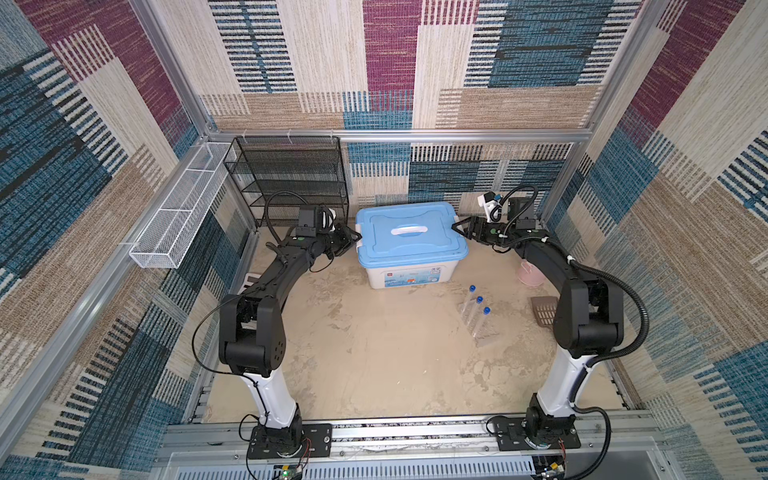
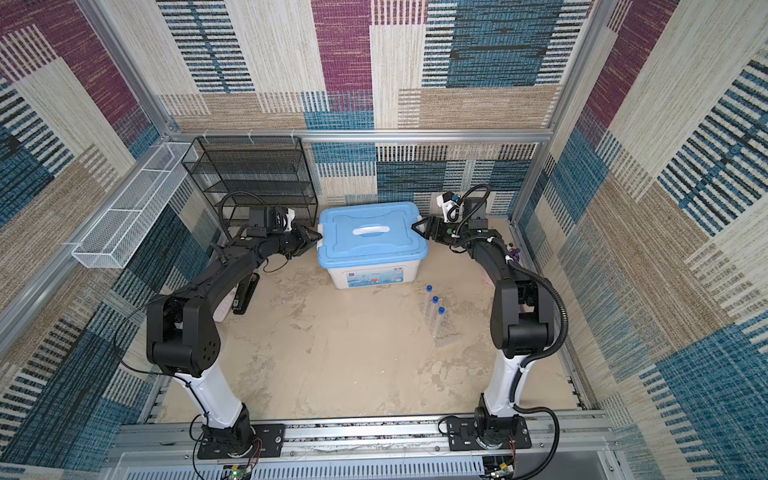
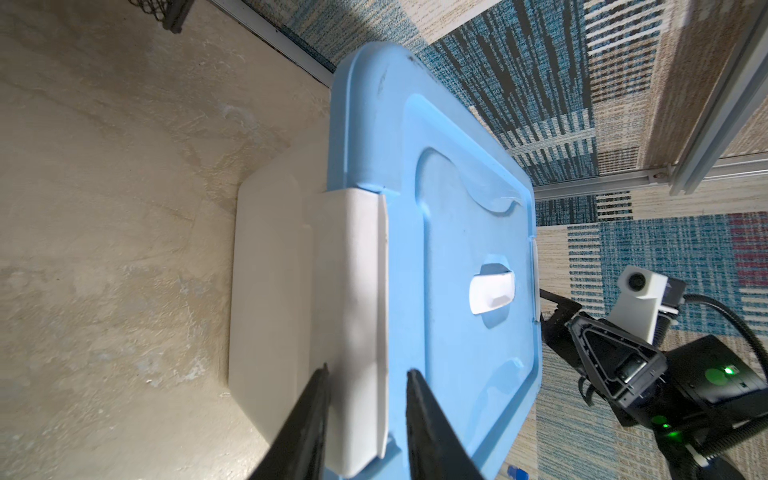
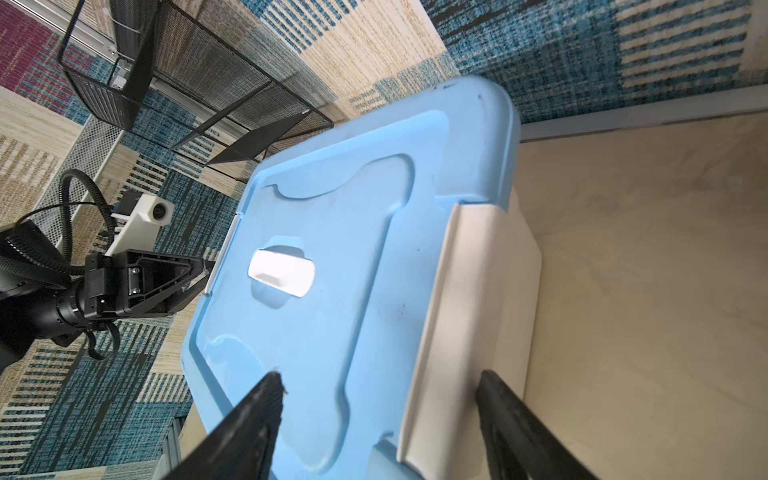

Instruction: Organize the chemistry lab equipment

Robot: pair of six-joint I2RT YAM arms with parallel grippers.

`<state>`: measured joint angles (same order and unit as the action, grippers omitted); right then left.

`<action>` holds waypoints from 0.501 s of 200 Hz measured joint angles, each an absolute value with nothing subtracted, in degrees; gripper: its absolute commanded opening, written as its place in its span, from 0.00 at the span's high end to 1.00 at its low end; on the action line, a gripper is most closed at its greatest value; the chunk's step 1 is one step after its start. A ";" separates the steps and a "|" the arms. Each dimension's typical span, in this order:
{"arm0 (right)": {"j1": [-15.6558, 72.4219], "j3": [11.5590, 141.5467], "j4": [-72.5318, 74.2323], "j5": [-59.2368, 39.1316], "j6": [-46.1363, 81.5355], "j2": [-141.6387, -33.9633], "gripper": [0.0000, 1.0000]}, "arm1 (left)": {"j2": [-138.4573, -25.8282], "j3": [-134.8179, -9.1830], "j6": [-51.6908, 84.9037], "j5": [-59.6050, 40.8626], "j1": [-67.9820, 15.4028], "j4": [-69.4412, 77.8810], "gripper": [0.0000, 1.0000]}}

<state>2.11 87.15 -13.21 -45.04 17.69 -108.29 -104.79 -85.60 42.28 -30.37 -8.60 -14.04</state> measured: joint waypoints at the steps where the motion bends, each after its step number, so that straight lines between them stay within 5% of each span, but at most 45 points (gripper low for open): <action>1: 2.11 87.15 -13.21 -45.01 17.69 -108.29 0.24 | -104.81 -85.62 42.28 -30.35 -8.60 -14.04 0.65; 54: 2.28 86.83 -14.76 -44.42 15.77 -105.95 0.11 | -104.29 -85.30 42.19 -30.44 -8.69 -13.93 0.46; 100: 0.47 83.02 -12.78 -41.01 14.83 -99.44 0.01 | -100.68 -83.09 40.38 -29.61 -7.49 -15.29 0.10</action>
<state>0.47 83.02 -12.78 -41.01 14.83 -99.44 -100.68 -83.09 40.38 -29.61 -7.49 -15.29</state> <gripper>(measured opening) 0.982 0.831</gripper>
